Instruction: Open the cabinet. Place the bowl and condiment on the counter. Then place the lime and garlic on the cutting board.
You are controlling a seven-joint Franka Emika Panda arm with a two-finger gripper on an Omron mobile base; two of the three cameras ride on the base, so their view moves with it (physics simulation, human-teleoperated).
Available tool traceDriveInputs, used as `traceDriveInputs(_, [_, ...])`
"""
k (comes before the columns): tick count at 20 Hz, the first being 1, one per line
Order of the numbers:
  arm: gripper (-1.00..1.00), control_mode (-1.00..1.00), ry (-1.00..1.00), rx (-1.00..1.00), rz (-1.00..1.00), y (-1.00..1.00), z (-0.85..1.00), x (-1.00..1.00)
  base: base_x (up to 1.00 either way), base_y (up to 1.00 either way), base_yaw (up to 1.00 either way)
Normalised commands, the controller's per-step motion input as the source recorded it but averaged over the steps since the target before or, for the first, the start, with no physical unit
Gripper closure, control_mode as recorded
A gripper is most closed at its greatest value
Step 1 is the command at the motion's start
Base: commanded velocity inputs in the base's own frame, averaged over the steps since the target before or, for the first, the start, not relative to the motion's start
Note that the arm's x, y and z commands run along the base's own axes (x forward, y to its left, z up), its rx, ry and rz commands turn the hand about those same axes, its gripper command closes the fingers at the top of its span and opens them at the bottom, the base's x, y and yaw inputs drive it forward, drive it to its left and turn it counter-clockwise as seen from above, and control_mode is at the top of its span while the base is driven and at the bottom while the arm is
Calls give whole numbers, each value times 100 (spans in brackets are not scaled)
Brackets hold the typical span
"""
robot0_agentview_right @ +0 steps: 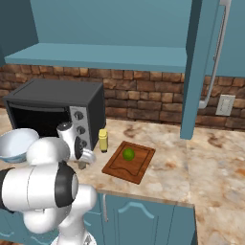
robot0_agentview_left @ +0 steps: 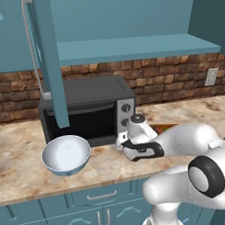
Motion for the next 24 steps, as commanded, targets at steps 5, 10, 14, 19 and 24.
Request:
traceDriveInputs(5, [-100,-100,0,1,0,-9,-48,-19,0,0,0])
traceDriveInputs(10, [-100,-100,0,0,0,0,-42,-14,0,0,0])
traceDriveInputs(14, [-100,-100,0,3,0,0,-27,-23,0,0,0])
traceDriveInputs(19, [100,-100,0,3,0,-3,-5,-15,0,0,0])
traceDriveInputs(24, [100,-100,0,12,0,-30,23,-41,0,0,0])
